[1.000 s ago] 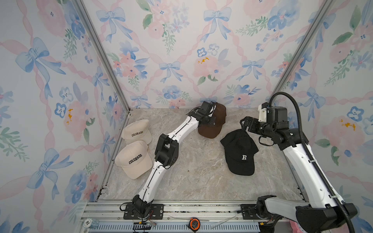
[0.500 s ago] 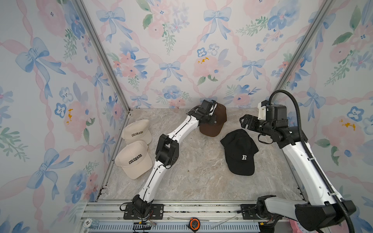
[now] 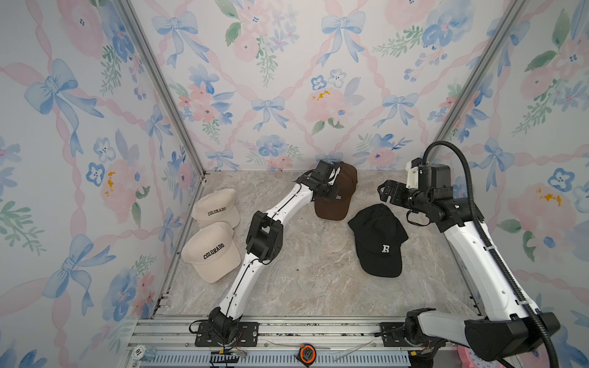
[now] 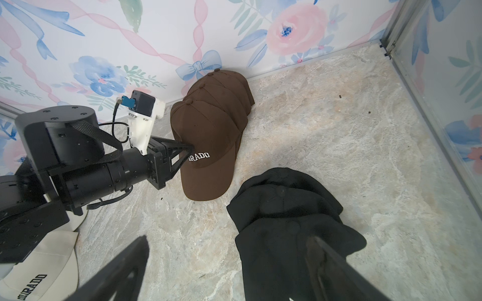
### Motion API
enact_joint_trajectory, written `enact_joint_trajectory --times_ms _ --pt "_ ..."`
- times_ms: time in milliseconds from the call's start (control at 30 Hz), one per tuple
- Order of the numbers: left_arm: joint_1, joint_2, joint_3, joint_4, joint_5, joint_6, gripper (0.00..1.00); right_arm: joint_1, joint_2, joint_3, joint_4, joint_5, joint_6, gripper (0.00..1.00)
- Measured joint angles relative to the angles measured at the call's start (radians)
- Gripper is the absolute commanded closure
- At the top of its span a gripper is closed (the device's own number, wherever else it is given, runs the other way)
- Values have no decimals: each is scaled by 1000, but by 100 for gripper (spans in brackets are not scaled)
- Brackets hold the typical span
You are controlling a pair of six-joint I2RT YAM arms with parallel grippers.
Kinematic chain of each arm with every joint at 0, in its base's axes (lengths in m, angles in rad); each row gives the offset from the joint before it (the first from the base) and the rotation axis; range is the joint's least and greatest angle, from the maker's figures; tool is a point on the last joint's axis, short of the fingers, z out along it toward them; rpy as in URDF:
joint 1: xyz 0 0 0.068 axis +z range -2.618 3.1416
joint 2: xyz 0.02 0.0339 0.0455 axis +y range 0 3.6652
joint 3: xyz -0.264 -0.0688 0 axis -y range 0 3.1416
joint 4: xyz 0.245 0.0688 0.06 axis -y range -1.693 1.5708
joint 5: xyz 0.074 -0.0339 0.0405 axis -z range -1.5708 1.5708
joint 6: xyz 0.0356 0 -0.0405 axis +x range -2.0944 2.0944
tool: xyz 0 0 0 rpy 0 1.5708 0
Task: Stack the baseball caps by color
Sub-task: Place the baseball cap on the baseball cap.
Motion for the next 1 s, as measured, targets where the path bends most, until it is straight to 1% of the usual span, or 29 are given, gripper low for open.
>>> enact_joint_trajectory --times_ms 133,200,267,433,467,1000 --pt "0 5 0 2 11 0 70 0 0 2 -1 0 0 4" --pt "0 9 0 3 13 0 71 0 0 2 -2 0 0 4" --pt "0 13 0 3 15 -2 75 0 0 2 -3 0 0 4" --pt "-2 16 0 2 12 1 99 0 -2 2 -5 1 0 4" --pt "-2 16 0 2 8 3 100 0 -5 2 -7 1 0 4" --pt "-2 16 -12 11 -29 91 100 38 -36 2 -16 31 8 4"
